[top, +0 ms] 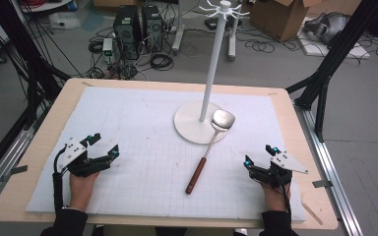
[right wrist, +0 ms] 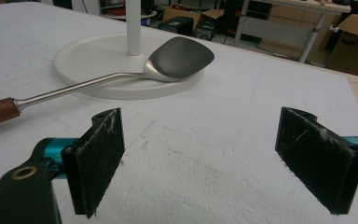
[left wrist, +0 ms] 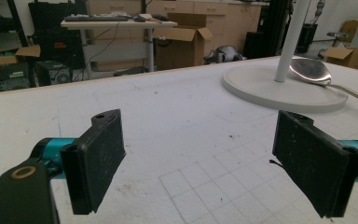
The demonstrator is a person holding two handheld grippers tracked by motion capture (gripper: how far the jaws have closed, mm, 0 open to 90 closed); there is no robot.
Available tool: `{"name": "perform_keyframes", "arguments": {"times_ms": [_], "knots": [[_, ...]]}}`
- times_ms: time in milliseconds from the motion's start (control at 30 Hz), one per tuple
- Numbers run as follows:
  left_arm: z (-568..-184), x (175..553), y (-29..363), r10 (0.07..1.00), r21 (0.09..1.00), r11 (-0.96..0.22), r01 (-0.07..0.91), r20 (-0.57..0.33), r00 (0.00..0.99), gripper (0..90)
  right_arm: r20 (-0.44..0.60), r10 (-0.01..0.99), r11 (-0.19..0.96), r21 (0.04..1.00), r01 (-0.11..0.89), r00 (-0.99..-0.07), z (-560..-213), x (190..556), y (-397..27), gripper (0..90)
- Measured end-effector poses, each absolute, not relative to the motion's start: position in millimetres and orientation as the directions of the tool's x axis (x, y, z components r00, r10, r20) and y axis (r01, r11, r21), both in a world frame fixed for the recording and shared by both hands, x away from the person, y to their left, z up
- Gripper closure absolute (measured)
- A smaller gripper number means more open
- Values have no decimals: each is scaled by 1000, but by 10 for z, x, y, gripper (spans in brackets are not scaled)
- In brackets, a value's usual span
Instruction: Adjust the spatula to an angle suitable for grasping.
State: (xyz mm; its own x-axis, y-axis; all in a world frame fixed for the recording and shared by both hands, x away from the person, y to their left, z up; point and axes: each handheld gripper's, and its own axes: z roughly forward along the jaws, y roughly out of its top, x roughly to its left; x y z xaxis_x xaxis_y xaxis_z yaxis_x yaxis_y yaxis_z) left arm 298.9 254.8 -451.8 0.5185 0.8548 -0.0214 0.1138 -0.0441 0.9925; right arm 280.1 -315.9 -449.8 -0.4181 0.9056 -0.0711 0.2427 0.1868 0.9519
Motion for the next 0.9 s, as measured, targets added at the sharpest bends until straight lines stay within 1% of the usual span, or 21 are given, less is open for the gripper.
{"name": "perform_keyframes", "arguments": {"times_ms": [267, 400, 533, 567, 600, 633, 667, 733, 800, 833, 900], "knots": [[-4519, 2995, 2556, 857, 992, -29, 121, -38, 515, 172, -77, 904, 196, 949, 247, -421, -4498, 2805, -3154, 151], [-4518, 2997, 2555, 858, 992, -33, 124, -35, 513, 174, -77, 905, 196, 949, 247, -419, -4497, 2812, -3149, 186], [-4518, 2995, 2552, 857, 992, -36, 122, -32, 515, 175, -100, 900, 219, 945, 242, -425, -4494, 2803, -3128, 189], [-4518, 2995, 2550, 857, 992, -35, 122, -33, 515, 177, -124, 893, 241, 944, 228, -432, -4488, 2785, -3104, 311], [-4518, 2993, 2547, 858, 992, -37, 120, -30, 514, 182, -113, 876, 244, 942, 229, -469, -4482, 2781, -3098, 392], [-4516, 2993, 2546, 857, 992, -42, 119, -26, 515, 186, -114, 864, 253, 940, 227, -490, -4475, 2766, -3077, 391], [-4516, 2993, 2546, 857, 992, -42, 119, -26, 515, 186, -114, 864, 253, 940, 227, -490, -4475, 2766, -3077, 391], [-4518, 2993, 2547, 857, 992, -37, 120, -30, 514, 187, -109, 839, 256, 944, 210, -533, -4415, 2690, -2974, 456], [-4518, 2993, 2547, 858, 992, -36, 120, -31, 513, 187, -76, 820, 221, 956, 192, -568, -4372, 2651, -2896, 492], [-4518, 2993, 2547, 858, 992, -36, 120, -31, 513, 187, -50, 805, 209, 956, 205, -591, -4358, 2641, -2851, 537], [-4517, 2992, 2546, 857, 992, -37, 120, -30, 514, 187, -33, 775, 220, 950, 220, -631, -4350, 2661, -2756, 622]]}}
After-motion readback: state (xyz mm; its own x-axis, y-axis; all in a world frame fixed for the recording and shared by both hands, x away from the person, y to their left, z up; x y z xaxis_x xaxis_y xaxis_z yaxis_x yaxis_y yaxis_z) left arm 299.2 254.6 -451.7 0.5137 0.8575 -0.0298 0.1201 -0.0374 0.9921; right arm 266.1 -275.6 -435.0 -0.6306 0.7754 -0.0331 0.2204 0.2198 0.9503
